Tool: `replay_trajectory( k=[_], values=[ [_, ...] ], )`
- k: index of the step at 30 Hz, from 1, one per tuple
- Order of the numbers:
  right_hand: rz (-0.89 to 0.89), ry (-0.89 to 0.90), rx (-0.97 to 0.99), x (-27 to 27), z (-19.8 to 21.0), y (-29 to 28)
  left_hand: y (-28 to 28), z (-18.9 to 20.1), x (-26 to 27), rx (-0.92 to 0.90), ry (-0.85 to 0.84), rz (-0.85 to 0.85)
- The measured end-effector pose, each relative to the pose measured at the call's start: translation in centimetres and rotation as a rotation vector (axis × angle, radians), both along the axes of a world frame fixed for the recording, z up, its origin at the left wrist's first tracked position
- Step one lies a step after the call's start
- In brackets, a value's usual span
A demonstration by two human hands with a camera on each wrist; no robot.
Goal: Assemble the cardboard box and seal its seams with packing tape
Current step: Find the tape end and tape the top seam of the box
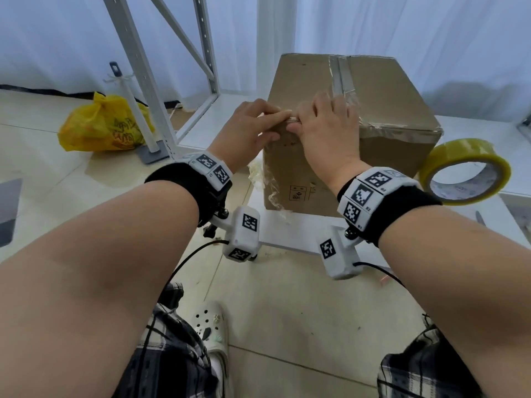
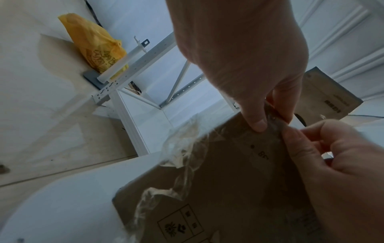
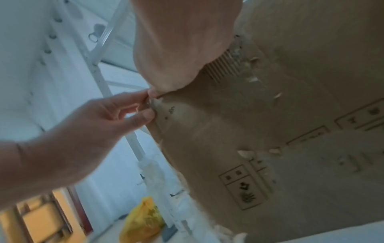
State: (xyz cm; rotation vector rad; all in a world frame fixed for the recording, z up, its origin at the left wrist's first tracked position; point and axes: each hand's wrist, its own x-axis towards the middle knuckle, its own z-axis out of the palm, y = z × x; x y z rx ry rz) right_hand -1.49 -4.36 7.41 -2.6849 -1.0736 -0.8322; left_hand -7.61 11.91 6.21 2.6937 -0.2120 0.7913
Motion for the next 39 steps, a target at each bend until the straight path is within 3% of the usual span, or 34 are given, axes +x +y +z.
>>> replay_trajectory(
  k=[7,11,16,20,25,32,39],
  values=[
    [0.057,0.058,-0.037,0.6,1.7,-0.3,-0.1,0.7,0.0,-0.174,-0.058,0.012],
    [0.160,0.201,0.027,1.3,2.6,-1.4,0.2,0.0,0.4,-0.155,-0.078,0.014],
    [0.229,0.320,-0.056,1.8,4.1,-2.7,-0.2,0.9,0.3,-0.054,-0.068,0.044],
    [0.200,0.335,0.047,2.3,4.3,-3.3,-1.9,3.2,1.2,-0.017,0.025,0.059],
    [0.196,0.437,0.162,3.3,4.1,-4.1,-2.9,3.0,2.3,-0.066,0.054,0.078],
    [0.156,0.287,0.021,3.3,3.2,-4.3,-3.0,1.7,2.3,-0.059,-0.078,0.080],
    [0.041,0.047,-0.155,2.7,1.2,-4.4,-2.9,1.3,2.0,0.152,-0.018,0.091]
  ],
)
